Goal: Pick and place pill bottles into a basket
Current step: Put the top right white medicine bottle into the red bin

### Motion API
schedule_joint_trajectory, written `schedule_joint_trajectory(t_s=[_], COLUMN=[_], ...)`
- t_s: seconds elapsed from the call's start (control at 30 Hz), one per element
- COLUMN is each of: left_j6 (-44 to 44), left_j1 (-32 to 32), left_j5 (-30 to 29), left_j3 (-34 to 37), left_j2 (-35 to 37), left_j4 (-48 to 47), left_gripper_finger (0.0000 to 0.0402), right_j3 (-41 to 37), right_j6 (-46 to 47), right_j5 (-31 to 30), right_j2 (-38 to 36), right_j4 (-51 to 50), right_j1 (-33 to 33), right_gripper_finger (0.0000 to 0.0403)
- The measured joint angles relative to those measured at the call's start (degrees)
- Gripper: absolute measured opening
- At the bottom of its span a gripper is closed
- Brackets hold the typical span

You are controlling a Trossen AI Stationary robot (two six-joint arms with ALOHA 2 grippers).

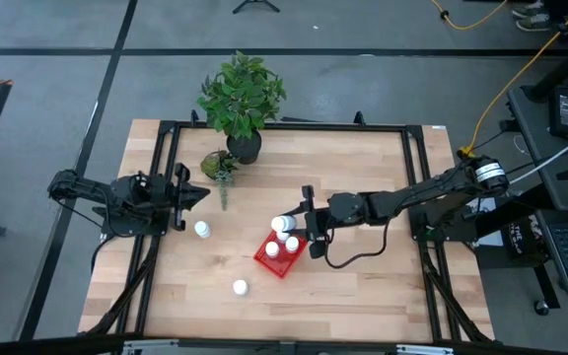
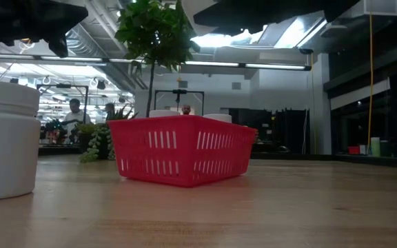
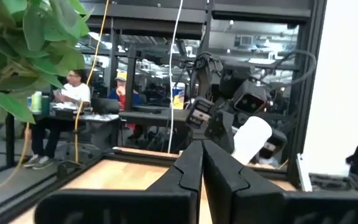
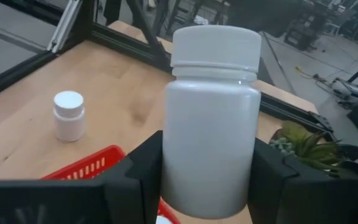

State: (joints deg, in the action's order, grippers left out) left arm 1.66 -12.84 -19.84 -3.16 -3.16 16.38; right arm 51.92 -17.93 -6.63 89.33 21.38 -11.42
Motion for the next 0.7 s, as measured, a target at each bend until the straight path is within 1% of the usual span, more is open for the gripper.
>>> schedule_joint_trajectory(t_s=[0.13,0.27,0.5,0.7], left_j6=[0.6,0.8,2.2,1.2], left_j1=[0.0,0.0,0.0,0.0], left_j5=[1.5,-0.2,0.4,4.4], left_j3=[0.0,0.0,0.0,0.0], left_j2=[0.0,0.0,0.0,0.0], left_j4=[-0.7,-0.8,-1.3,-1.2], left_gripper_finger=[0.0011,0.0009,0.0011,0.0013], right_j3=[0.0,0.0,0.0,0.0], right_j6=[1.2,2.2,2.6,2.3], right_j5=[0.1,0.1,0.1,0.2], right_j2=[1.3,3.2,4.8,4.7], right_j4=[0.4,1.2,2.1,4.0], right_j1=[-0.7,-1.6,-2.6,-2.8], right_gripper_finger=[0.0163,0.0163,0.0163,0.0163])
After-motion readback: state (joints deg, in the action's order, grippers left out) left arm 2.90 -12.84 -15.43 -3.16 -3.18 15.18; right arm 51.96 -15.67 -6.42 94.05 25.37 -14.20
